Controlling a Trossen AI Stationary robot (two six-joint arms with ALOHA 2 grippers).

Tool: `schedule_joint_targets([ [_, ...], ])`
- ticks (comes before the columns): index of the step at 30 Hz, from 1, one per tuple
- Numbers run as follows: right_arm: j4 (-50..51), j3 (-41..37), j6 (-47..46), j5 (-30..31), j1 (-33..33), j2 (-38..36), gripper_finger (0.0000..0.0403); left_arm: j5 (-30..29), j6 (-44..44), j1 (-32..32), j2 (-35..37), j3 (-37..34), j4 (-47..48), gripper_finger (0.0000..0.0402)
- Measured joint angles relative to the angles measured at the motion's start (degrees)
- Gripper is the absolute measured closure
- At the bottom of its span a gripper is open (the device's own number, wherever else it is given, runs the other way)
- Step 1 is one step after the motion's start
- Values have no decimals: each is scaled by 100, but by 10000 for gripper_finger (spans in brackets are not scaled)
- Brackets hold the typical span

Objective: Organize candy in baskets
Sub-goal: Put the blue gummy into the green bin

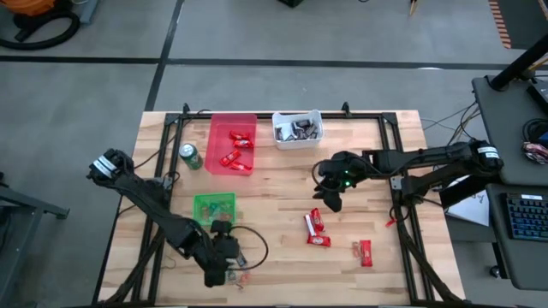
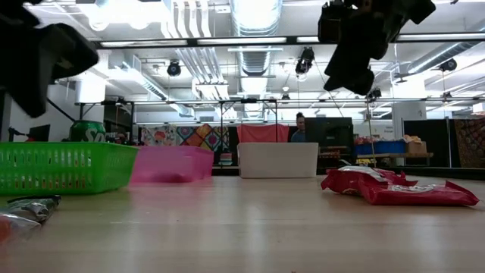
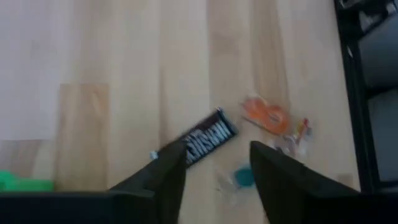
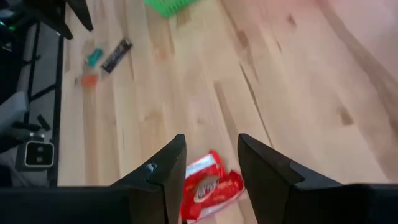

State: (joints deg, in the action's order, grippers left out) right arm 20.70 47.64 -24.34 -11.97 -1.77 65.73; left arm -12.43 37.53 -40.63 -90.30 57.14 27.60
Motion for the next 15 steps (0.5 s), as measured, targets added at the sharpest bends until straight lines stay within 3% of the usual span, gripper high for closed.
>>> schedule_joint_targets([
  [7, 113, -2, -120, 1, 41, 0, 264, -4, 3, -298, -237, 39, -4, 156],
  [15, 110, -2, -120, 35, 41, 0, 266, -4, -248, -479, -592, 39, 56, 145],
])
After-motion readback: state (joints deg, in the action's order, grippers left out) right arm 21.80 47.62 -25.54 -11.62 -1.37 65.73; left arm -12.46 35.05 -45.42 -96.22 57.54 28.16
